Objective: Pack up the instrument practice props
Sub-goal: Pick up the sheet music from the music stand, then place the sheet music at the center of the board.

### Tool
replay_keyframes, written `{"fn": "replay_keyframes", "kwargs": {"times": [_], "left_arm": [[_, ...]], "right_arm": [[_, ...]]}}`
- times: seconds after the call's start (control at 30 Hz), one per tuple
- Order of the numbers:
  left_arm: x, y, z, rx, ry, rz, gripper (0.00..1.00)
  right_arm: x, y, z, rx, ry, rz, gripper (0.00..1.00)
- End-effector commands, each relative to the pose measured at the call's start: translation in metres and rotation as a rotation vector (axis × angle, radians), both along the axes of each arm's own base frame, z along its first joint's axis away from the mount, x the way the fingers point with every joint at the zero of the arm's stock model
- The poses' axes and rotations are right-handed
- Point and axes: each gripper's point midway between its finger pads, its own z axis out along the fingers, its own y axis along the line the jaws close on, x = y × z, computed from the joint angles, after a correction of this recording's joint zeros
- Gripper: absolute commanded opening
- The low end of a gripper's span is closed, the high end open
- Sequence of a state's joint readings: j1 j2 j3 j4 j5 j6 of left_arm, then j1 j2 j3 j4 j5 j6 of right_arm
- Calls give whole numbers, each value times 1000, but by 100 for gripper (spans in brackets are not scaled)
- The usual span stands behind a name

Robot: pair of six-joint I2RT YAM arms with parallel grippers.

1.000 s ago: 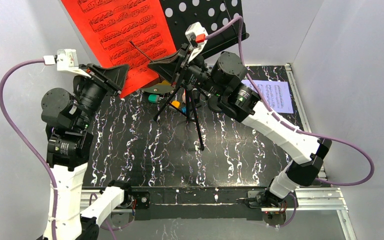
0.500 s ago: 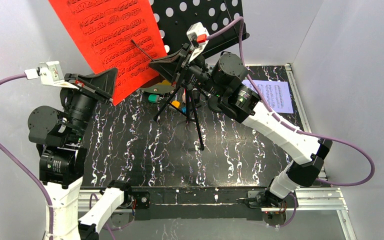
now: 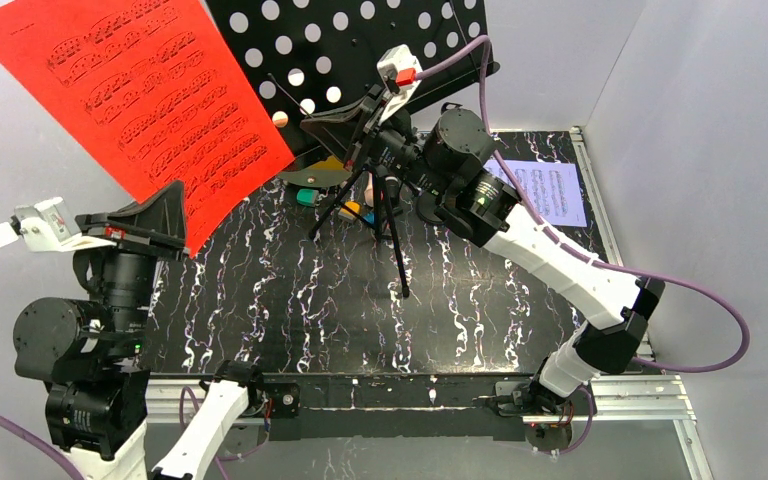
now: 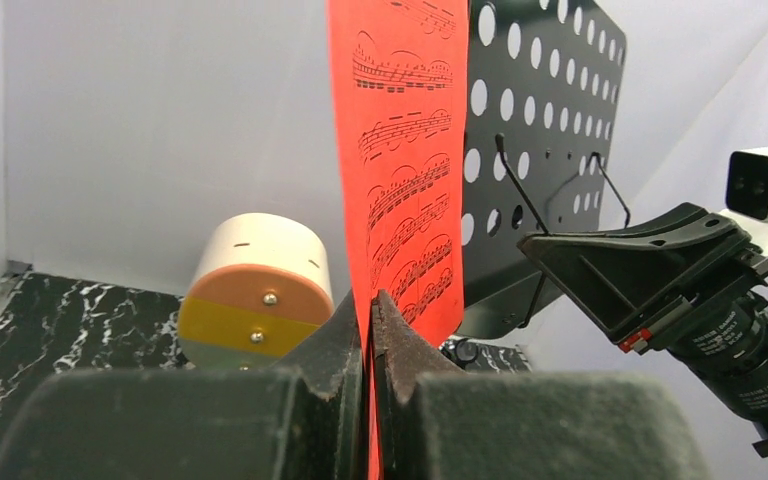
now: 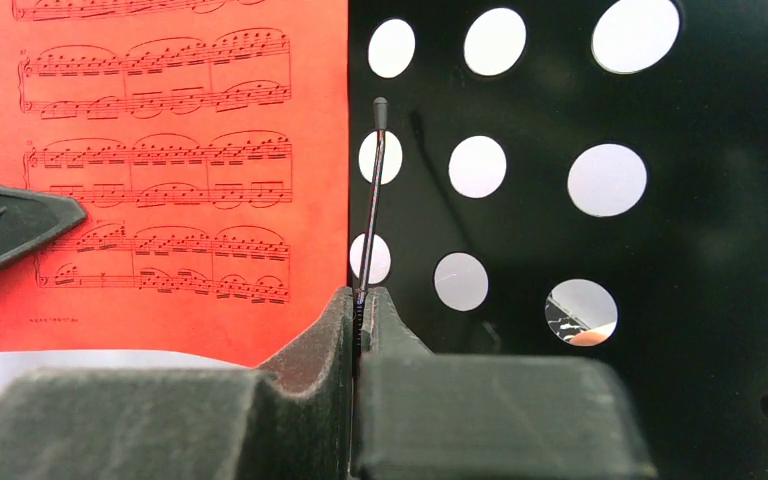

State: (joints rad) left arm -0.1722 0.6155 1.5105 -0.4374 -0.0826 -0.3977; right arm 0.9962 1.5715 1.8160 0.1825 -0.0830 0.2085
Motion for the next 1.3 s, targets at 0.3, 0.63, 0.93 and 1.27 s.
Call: {"fn": "replay_keyframes", "kwargs": {"times": [0.3,0.63,0.93,1.27], "left_arm": [[-27,32,-39,-20,85,147,0],[-27,26,-70,-68,150,117,0],[16,-18,-135,-173,310,-78,0],[35,-58,-192,-240,485,-263,0]], "right_arm": [[12,-21,7,1,-52,-97,37],[-12,-34,2,-18,-134,-36,74],[-33,-68,-36,-117,-345,-76,94],[-36,-87,-163,-411,-429,-83,99]]}}
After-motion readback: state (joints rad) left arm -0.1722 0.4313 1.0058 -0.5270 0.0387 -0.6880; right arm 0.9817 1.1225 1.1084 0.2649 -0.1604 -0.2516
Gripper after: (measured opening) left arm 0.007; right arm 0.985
